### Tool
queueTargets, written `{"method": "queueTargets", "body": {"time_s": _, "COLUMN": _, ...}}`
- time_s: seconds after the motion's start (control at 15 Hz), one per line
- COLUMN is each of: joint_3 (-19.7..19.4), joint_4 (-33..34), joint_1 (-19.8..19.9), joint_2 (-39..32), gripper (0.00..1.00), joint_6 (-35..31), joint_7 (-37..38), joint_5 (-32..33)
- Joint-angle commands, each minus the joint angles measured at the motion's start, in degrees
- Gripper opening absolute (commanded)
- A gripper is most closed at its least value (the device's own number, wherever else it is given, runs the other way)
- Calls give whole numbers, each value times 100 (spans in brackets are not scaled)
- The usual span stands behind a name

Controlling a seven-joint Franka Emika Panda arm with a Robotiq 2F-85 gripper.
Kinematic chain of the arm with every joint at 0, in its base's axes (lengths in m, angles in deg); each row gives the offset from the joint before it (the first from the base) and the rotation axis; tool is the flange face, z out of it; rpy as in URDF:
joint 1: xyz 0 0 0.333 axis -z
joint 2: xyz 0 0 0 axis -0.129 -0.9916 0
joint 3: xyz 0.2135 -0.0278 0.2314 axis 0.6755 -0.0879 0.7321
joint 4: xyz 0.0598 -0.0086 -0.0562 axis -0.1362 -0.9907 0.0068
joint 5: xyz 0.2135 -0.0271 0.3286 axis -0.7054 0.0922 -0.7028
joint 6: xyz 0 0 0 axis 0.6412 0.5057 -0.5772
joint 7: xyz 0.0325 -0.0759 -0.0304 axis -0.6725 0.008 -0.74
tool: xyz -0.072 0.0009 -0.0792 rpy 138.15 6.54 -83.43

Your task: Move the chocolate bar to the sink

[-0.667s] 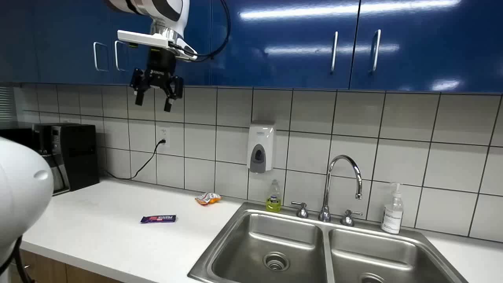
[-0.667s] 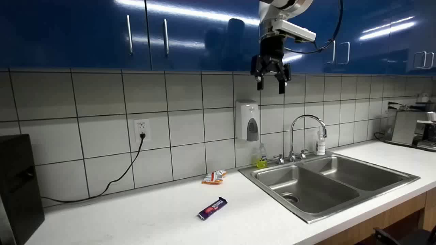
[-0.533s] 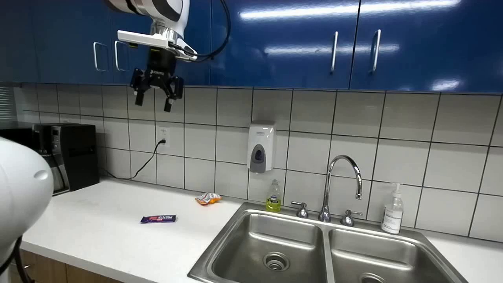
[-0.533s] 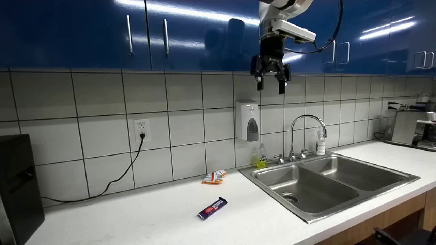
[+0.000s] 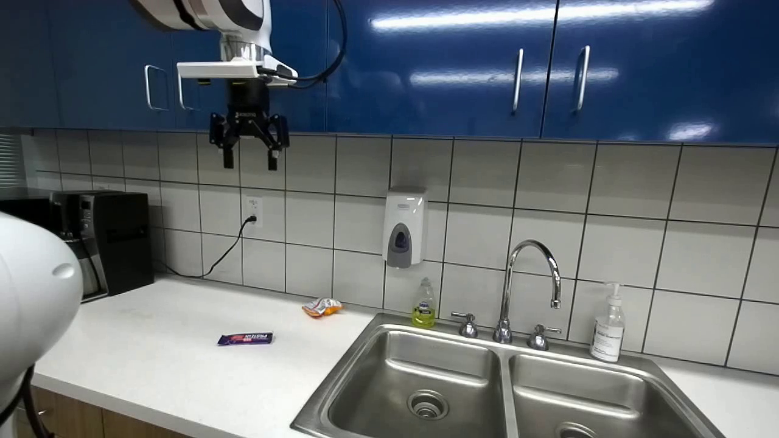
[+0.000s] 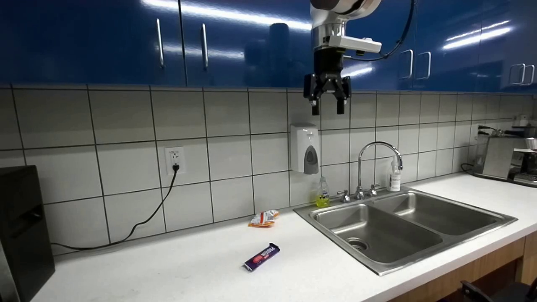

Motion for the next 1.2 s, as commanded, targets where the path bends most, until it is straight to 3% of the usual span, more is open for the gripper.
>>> {"method": "queueTargets", "body": {"time_s": 0.0, "joint_3": 197, "joint_4": -389, "joint_1": 3, "joint_2": 227, "gripper": 100, "joint_6": -405, "joint_7": 239, "joint_5": 31}}
{"method": "queueTargets", "body": {"time_s": 0.67, "joint_3": 269, "joint_4": -1438, "joint_1": -48, "joint_2": -112, "gripper": 100, "joint_6": -1247, "joint_7": 252, "joint_5": -137}}
{"method": "queueTargets", "body": {"time_s": 1.13, "joint_3": 300, "joint_4": -1495, "joint_1": -52, "joint_2": -1503, "gripper": 100, "joint_6": -2433, "joint_7": 285, "joint_5": -50}}
